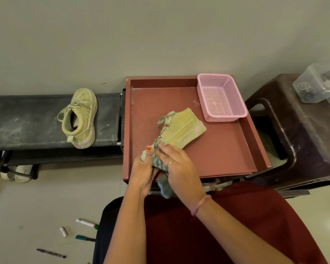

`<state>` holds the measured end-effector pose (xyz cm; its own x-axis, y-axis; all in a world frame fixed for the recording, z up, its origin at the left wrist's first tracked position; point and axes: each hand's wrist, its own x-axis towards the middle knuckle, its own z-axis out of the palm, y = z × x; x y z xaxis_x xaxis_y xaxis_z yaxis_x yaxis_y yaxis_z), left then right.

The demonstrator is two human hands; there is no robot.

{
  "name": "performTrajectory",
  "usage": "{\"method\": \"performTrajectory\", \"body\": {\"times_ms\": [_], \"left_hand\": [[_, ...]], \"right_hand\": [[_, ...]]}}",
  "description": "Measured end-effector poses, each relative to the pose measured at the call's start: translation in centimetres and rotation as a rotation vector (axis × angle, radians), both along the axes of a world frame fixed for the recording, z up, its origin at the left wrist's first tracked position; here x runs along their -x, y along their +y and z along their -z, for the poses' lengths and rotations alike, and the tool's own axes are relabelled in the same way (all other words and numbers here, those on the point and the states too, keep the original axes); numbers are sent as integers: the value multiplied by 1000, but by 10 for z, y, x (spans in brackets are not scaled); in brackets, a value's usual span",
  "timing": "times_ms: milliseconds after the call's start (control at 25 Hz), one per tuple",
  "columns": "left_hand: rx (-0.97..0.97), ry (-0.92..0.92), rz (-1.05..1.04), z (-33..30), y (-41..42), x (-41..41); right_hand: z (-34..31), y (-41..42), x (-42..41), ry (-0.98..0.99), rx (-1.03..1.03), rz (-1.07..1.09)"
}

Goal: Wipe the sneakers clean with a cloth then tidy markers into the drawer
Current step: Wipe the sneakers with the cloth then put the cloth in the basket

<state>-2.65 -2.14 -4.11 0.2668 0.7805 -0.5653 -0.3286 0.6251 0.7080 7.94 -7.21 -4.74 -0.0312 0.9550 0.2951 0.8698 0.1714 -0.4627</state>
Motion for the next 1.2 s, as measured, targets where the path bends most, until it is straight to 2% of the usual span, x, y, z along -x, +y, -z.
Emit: {"method": "performTrajectory", "body": {"times_ms": [80, 200, 320, 400, 560, 760, 1000, 1080, 1200], "left_hand": [[5, -14, 9, 0, -1, 0], [33, -61, -29, 2, 0, 0], [68, -63, -47, 5, 0, -2], [81, -54, -53, 5, 2, -2], [83, -43, -46, 5, 3, -2], [143, -38, -62, 5, 1, -5], [98, -3, -33, 4, 2, -4], [101, -19, -27, 5, 1, -3], [128, -41, -30, 4, -1, -4]], "right_hand": [[17, -14, -18, 8, 9, -29], [30, -6, -56, 15, 49, 241], [24, 5, -57, 155, 48, 460], [18, -2, -34, 241, 52, 419], [14, -22, -35, 162, 77, 260], [2, 20, -58, -85, 173, 397], [-16, 1, -23, 184, 326, 464], [-16, 8, -28, 191, 304, 493], [-9, 23, -40, 88, 262, 534]]}}
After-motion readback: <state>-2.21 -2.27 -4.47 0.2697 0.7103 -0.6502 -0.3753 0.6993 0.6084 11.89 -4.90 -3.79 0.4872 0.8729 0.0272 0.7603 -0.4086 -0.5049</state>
